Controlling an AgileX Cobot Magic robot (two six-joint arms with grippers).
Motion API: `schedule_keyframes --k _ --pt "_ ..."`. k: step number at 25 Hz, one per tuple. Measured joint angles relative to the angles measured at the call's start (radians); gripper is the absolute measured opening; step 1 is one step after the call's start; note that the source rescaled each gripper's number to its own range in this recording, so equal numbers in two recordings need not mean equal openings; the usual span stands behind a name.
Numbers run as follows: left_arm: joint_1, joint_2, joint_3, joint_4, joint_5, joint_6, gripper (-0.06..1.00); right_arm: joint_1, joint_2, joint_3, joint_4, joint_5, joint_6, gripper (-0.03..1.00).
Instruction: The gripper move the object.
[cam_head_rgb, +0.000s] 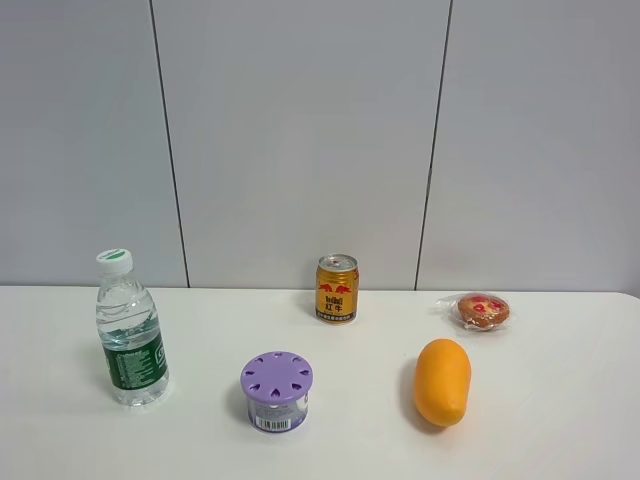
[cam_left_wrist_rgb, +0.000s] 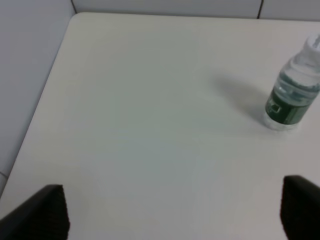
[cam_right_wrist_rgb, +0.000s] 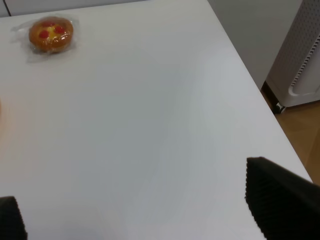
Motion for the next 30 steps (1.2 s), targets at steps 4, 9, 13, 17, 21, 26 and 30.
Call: schedule_keyframes --k 4,9,13,17,21,26,30 --pt "0.061 -0.145 0.118 -0.017 0.002 0.009 0.73 0.0 0.0 0.0 0.0 0.0 0.0 1.0" --pt "0.079 -0.246 0.207 -0.125 0.001 0.028 0.73 0.0 0.0 0.0 0.0 0.0 0.0 1.0" --pt "0.079 -0.254 0.284 -0.192 -0.038 0.1 0.73 0.0 0.0 0.0 0.0 0.0 0.0 1.0" --pt "0.079 -0.255 0.311 -0.202 -0.121 0.148 0.73 0.0 0.0 0.0 0.0 0.0 0.0 1.0" --pt "0.079 -0.256 0.33 -0.203 -0.163 0.154 0.73 0.0 0.0 0.0 0.0 0.0 0.0 1.0" --pt "0.079 -0.256 0.33 -0.204 -0.17 0.16 0.72 0.0 0.0 0.0 0.0 0.0 0.0 1.0" --pt "0.079 -0.256 0.33 -0.205 -0.17 0.16 0.72 0.0 0.0 0.0 0.0 0.0 0.0 1.0"
